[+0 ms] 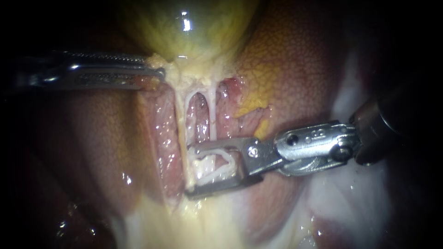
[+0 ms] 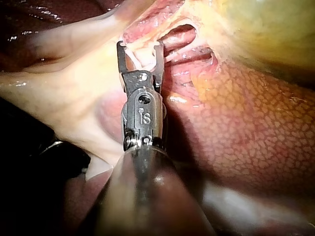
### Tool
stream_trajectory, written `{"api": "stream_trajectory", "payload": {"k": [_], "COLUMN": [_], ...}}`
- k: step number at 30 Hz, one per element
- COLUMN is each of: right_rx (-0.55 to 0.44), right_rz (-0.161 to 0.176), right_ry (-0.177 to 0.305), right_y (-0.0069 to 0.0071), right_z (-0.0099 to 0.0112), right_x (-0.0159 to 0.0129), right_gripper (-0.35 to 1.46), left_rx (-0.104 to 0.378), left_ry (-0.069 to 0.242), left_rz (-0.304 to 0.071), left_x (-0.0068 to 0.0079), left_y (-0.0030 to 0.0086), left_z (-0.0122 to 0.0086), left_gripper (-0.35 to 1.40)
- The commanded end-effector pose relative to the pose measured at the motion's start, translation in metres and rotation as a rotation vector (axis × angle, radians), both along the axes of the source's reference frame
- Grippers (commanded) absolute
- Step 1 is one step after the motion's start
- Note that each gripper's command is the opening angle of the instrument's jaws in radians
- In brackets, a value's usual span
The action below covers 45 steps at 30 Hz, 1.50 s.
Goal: Clipping first clip left tube
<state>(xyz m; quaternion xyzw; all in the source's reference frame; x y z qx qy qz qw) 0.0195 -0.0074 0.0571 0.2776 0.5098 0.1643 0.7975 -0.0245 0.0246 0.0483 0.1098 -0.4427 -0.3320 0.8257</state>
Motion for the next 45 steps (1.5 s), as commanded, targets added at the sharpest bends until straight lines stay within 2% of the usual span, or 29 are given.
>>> {"api": "stream_trajectory", "payload": {"k": [1, 15, 28, 45], "right_rx": [-0.002, 0.003, 0.000, -0.006], "right_rz": [0.002, 0.008, 0.013, 0.022], "right_ry": [-0.001, -0.003, -0.007, -0.012], "right_y": [0.0000, 0.0007, 0.0010, 0.0024], "right_z": [-0.0001, -0.0015, -0.0014, -0.0006], "right_x": [-0.0001, -0.0010, -0.0015, -0.0035], "right_gripper": [0.45, 0.45, 0.45, 0.45], "left_rx": [0.000, 0.000, 0.000, 0.000], "left_ry": [0.000, -0.001, -0.001, -0.001], "left_rz": [0.000, 0.001, 0.002, 0.001], "left_x": [0.0000, 0.0001, 0.0002, 0.0002], "left_y": [0.0000, 0.0001, 0.0001, 0.0000], "left_z": [0.0000, 0.0001, 0.0001, 0.0001], "left_gripper": [-0.35, -0.35, -0.35, -0.35]}}
